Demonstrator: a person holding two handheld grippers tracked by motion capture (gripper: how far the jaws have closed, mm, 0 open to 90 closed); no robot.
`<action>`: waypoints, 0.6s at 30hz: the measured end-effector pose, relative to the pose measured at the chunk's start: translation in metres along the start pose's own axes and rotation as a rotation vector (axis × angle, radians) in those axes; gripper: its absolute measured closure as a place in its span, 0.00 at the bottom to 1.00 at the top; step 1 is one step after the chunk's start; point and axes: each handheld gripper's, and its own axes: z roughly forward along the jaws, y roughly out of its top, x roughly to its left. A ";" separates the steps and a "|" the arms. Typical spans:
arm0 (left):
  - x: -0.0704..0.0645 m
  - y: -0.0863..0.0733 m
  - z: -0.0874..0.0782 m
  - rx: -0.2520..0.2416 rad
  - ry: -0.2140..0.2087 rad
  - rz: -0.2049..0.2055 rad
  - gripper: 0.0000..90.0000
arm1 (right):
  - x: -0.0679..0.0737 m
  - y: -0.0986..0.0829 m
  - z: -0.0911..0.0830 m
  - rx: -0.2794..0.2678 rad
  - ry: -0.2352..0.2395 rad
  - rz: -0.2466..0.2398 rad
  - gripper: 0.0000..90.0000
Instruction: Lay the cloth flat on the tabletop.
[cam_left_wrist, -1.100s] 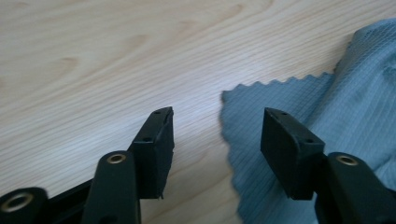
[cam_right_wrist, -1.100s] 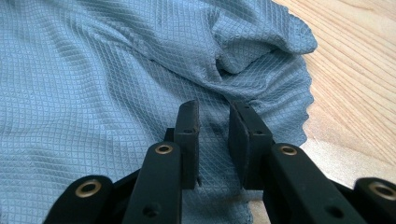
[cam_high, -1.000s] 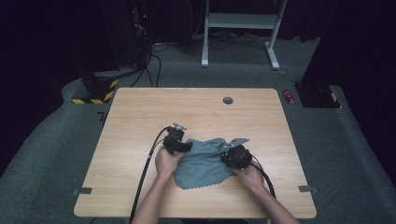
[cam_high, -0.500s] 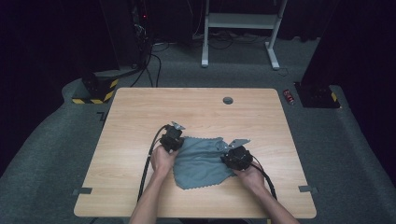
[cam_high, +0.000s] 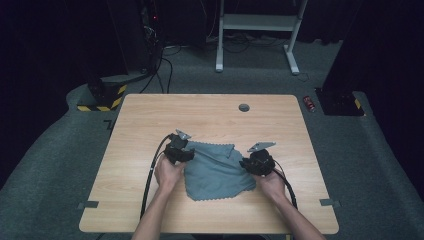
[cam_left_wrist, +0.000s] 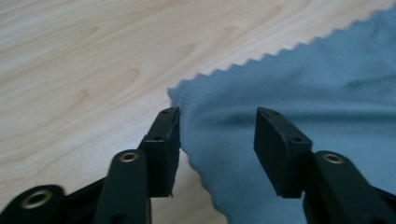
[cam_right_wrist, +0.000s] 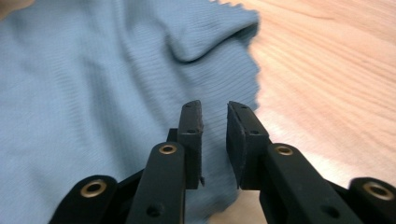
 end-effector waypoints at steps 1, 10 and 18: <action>-0.001 -0.004 -0.002 0.001 0.000 0.003 0.53 | -0.001 0.002 0.001 0.000 -0.007 0.005 0.81; -0.004 -0.038 -0.011 -0.041 -0.034 -0.075 0.48 | -0.009 0.014 0.024 0.028 -0.042 0.040 0.84; -0.010 -0.051 -0.005 -0.085 -0.026 -0.083 0.47 | 0.000 0.017 0.012 -0.002 -0.037 -0.040 1.00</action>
